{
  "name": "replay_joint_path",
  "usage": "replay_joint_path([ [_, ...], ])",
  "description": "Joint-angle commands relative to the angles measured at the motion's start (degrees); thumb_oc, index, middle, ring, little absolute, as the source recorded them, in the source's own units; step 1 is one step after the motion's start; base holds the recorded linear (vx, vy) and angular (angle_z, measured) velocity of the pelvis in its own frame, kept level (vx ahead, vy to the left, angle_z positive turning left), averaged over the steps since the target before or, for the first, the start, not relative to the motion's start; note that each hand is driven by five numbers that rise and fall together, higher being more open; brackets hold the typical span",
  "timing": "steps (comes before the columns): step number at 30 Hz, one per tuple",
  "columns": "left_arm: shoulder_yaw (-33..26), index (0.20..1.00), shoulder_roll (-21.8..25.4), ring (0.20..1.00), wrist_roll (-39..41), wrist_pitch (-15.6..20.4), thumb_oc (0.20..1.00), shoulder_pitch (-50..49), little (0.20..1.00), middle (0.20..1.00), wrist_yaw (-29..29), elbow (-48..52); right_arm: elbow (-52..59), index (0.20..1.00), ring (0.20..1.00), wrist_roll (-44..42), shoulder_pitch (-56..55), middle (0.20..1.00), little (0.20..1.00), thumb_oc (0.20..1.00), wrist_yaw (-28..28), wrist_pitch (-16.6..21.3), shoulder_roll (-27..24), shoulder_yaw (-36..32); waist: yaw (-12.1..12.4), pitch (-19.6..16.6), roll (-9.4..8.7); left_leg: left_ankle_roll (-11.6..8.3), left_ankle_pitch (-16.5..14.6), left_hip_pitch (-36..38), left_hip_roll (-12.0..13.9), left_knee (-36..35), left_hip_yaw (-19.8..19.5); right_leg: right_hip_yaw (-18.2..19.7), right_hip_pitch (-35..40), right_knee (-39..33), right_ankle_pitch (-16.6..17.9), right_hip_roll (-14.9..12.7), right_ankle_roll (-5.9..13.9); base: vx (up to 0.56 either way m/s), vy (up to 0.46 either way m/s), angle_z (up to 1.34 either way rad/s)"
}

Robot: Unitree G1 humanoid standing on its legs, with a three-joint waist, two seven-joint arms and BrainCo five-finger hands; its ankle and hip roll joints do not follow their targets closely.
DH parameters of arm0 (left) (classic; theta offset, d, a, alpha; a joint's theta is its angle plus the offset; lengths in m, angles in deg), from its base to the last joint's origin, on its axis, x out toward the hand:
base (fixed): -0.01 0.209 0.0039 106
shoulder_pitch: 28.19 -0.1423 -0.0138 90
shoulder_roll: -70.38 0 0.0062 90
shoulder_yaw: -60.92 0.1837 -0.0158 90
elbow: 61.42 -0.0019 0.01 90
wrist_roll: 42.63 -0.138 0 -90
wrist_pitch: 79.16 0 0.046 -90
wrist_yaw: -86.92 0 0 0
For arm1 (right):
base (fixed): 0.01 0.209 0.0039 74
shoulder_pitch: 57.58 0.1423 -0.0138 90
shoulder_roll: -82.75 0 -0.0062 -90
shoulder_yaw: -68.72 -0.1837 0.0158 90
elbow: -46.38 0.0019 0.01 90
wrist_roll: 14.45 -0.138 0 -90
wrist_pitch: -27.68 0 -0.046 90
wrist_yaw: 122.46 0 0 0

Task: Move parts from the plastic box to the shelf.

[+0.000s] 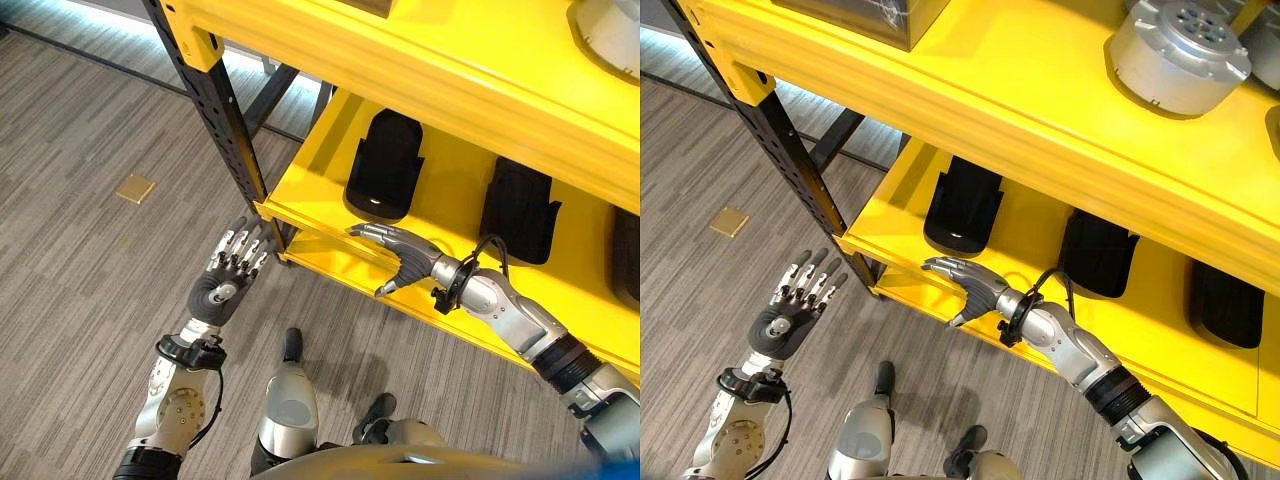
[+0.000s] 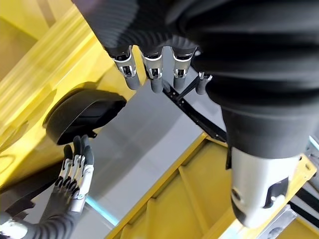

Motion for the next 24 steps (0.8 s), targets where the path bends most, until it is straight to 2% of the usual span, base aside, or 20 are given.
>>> replay_joint_path([
  [1, 0.6, 1.0, 0.0, 1.0, -1.7, 1.6, 1.0, -1.1, 1.0, 1.0, -1.7, 4.6, -1.5, 1.0, 1.0, 1.3, 3.4, 1.0, 1.0, 1.0, -3.2, 1.5, 0.6, 1.1, 0.1, -2.8, 1.34, -2.5, -0.9, 2.0, 3.7, 0.9, 5.1, 2.9, -1.8, 2.5, 1.7, -0.3, 2.46, 0.0, 0.0, 0.0],
  [4, 1.3, 1.0, 0.2, 1.0, -2.2, 0.8, 1.0, -0.6, 1.0, 1.0, -1.8, 3.2, -3.8, 1.0, 1.0, 1.5, 4.8, 1.0, 1.0, 1.0, -4.1, 0.9, 1.4, 1.4, 0.1, -2.4, 1.49, -2.45, -1.0, 1.7, 3.7, 1.2, 5.2, 2.8, -2.1, 2.9, 1.4, -0.2, 2.36, 0.0, 0.0, 0.0],
  [7, 2.0, 1.0, 0.3, 1.0, -4.4, 1.8, 1.0, -0.4, 1.0, 1.0, -1.9, 2.7, -5.1, 1.0, 1.0, 2.1, 5.4, 1.0, 1.0, 1.0, -5.0, 0.8, 1.7, 1.7, 0.2, -2.3, 1.55, -2.41, -1.1, 1.6, 3.7, 1.4, 5.2, 2.7, -2.3, 3.2, 1.4, -0.2, 2.32, 0.0, 0.0, 0.0],
  [24, 4.7, 1.0, 0.2, 1.0, -3.7, 2.1, 1.0, 1.7, 1.0, 1.0, -1.0, 1.6, -9.6, 1.0, 1.0, 1.6, 9.0, 1.0, 1.0, 1.0, -7.7, -1.6, 4.9, 2.4, 0.6, -1.4, 2.58, -2.02, -1.3, 1.0, 3.3, 2.1, 5.2, 1.9, -3.2, 4.9, 0.6, -0.8, 2.06, 0.0, 0.0, 0.0],
])
